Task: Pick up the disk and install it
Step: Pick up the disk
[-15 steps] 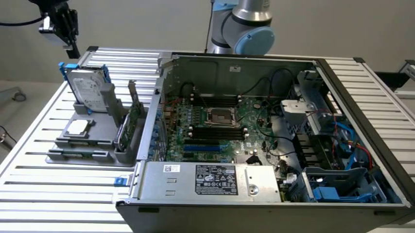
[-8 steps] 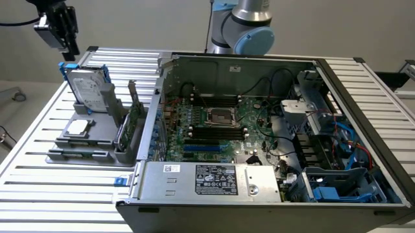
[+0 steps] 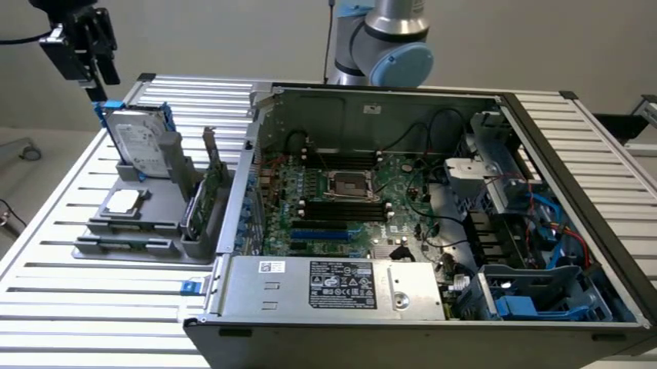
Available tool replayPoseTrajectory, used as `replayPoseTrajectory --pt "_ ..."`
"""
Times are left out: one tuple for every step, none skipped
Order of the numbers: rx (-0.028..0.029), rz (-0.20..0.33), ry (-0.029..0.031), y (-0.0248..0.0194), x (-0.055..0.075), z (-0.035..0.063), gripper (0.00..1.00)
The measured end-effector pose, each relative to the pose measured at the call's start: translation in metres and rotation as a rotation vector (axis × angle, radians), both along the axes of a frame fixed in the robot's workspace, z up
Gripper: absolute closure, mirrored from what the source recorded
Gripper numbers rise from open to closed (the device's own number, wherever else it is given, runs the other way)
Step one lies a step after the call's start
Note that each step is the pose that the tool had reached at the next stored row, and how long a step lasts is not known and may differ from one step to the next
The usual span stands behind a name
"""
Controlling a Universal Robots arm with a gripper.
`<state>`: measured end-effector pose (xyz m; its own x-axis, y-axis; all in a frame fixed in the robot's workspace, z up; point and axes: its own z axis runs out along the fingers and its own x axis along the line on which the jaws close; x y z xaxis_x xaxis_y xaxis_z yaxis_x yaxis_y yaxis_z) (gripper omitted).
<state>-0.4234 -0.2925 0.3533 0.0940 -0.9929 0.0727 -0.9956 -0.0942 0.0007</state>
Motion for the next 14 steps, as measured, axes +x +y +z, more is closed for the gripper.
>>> replayPoseTrajectory --pt "0.0001 0.001 -0.0003 0.0 -0.001 -0.002 0.4" --pt "0.0 0.003 -0.0005 0.0 -0.002 -0.0037 0.4" --pt "0.0 0.006 -0.0009 0.0 -0.003 -0.0055 0.4" --pt "0.0 0.008 -0.0014 0.0 -0.003 -0.0073 0.4" --pt "0.0001 0.01 -0.0022 0.0001 -0.004 -0.0092 0.4" --pt "0.0002 0.013 -0.003 0.0003 -0.004 -0.0109 0.4" --pt "0.0004 0.016 -0.0039 0.0005 -0.004 -0.0128 0.4" --pt "0.0006 0.018 -0.0046 0.0009 -0.004 -0.0146 0.4" --pt "0.0008 0.021 -0.0052 0.0013 -0.004 -0.0164 0.4" --pt "0.0009 0.023 -0.0059 0.0017 -0.004 -0.0182 0.4" --pt "0.0011 0.025 -0.0064 0.0023 -0.004 -0.02 0.4" --pt "0.0013 0.027 -0.0069 0.0029 -0.004 -0.0218 0.4" --pt "0.0014 0.029 -0.0073 0.0038 -0.004 -0.0236 0.4" --pt "0.0017 0.029 -0.0076 0.0054 -0.004 -0.0255 0.4"
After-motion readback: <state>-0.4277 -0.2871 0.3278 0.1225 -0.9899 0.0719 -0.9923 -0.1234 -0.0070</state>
